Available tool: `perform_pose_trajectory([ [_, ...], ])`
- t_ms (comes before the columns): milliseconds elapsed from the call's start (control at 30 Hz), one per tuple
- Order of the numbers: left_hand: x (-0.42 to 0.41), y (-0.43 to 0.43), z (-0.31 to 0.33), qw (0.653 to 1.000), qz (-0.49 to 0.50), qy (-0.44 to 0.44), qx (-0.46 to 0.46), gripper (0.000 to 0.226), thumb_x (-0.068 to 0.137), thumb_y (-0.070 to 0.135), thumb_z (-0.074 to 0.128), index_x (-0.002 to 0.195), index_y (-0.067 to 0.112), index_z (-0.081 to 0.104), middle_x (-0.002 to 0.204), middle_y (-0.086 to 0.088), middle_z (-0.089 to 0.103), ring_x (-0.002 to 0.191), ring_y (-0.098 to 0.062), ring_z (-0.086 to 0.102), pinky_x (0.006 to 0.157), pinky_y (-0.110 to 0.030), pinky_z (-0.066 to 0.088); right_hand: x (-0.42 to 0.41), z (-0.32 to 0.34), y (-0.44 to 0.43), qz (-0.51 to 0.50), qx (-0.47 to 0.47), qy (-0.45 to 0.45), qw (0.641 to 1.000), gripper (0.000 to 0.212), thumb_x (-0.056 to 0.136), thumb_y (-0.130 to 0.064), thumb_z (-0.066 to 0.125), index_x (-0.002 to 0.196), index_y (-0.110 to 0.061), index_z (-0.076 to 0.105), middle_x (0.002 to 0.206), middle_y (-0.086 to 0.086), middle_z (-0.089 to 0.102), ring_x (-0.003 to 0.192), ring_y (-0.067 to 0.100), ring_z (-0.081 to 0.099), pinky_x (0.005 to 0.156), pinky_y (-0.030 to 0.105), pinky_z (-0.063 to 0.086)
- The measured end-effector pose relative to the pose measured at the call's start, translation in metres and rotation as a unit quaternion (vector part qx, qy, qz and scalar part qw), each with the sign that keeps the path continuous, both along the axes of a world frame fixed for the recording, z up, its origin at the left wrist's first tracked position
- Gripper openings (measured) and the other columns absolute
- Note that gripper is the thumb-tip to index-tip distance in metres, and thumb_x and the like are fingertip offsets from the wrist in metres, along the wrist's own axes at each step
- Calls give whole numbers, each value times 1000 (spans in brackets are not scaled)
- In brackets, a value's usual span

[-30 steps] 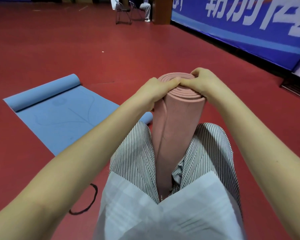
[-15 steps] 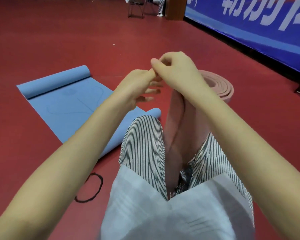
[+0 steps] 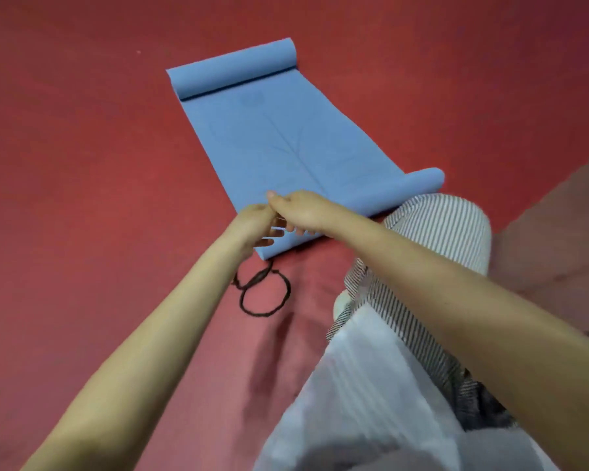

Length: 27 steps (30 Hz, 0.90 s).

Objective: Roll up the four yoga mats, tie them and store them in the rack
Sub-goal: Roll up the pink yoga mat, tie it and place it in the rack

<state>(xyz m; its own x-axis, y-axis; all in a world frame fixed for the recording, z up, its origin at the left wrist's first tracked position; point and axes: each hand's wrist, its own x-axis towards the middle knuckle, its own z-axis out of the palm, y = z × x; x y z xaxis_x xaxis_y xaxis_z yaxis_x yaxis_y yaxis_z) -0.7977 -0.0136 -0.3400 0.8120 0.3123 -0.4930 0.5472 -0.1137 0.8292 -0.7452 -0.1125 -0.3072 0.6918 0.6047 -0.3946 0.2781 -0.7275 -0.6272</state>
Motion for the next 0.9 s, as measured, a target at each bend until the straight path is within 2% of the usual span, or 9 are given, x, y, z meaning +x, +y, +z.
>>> perform_pose_trajectory([
  [133, -2, 28, -67, 996, 28, 72, 32, 23, 96, 12, 41, 81, 17, 59, 85, -4, 63, 66, -12, 54, 59, -21, 40, 6, -65, 33, 85, -94, 14, 992, 50, 101, -41, 28, 76, -9, 57, 84, 14, 59, 65, 24, 53, 59, 29, 38],
  [233, 1, 34, -121, 991, 16, 107, 77, 21, 97, 7, 43, 101, 2, 64, 102, -22, 62, 82, -27, 62, 61, -25, 47, 4, -104, 50, 113, -104, 15, 988, 45, 101, -39, 32, 81, -10, 59, 94, 14, 56, 88, 25, 51, 73, 30, 33],
  [333, 0, 38, -175, 985, -4, 153, 77, 22, 98, 12, 46, 83, 4, 61, 90, -22, 60, 65, -25, 57, 57, -28, 45, 13, -139, 57, 17, -57, 103, 993, 55, 102, -41, 26, 92, -3, 64, 95, 18, 64, 72, 26, 52, 67, 29, 40],
  [400, 4, 39, -212, 971, -63, 200, 117, 23, 97, 17, 50, 99, 0, 65, 102, -22, 64, 84, -33, 63, 72, -35, 49, 22, -158, 56, -64, -44, 154, 985, 57, 102, -40, 25, 98, 1, 64, 94, 22, 64, 64, 25, 51, 59, 28, 41],
  [467, 3, 34, -242, 946, -138, 234, 175, 30, 96, 20, 50, 115, 1, 62, 120, -16, 62, 110, -33, 58, 88, -34, 43, 25, -175, 55, -91, -57, 146, 984, 52, 101, -42, 30, 78, -5, 59, 88, 21, 56, 70, 28, 50, 72, 32, 45],
  [567, -9, 18, -279, 923, -197, 264, 201, 41, 95, 29, 51, 129, 6, 48, 131, -15, 53, 117, -37, 51, 95, -39, 42, 18, -191, 61, -32, -101, 138, 985, 48, 101, -39, 33, 75, -5, 56, 106, 27, 57, 98, 33, 55, 85, 34, 38],
  [633, -20, 10, -302, 908, -211, 290, 215, 50, 95, 34, 48, 139, 11, 39, 139, -16, 41, 123, -41, 44, 102, -45, 39, 8, -199, 66, 20, -117, 157, 980, 44, 100, -40, 35, 65, -14, 42, 98, 20, 50, 95, 24, 49, 82, 32, 35],
  [767, -31, 8, -319, 908, -182, 285, 248, 40, 95, 30, 48, 132, 15, 51, 136, -10, 49, 124, -30, 45, 100, -38, 42, -2, -210, 59, 36, -103, 186, 976, 41, 99, -38, 42, 93, -4, 64, 89, 11, 54, 92, 22, 49, 90, 32, 43],
  [900, -33, 4, -313, 908, -194, 234, 289, 31, 90, 19, 55, 118, 6, 61, 124, -16, 56, 116, -35, 47, 88, -38, 40, 1, -205, 52, 39, -125, 181, 975, 45, 99, -35, 46, 59, -17, 36, 62, 0, 37, 81, 20, 41, 67, 26, 34],
])
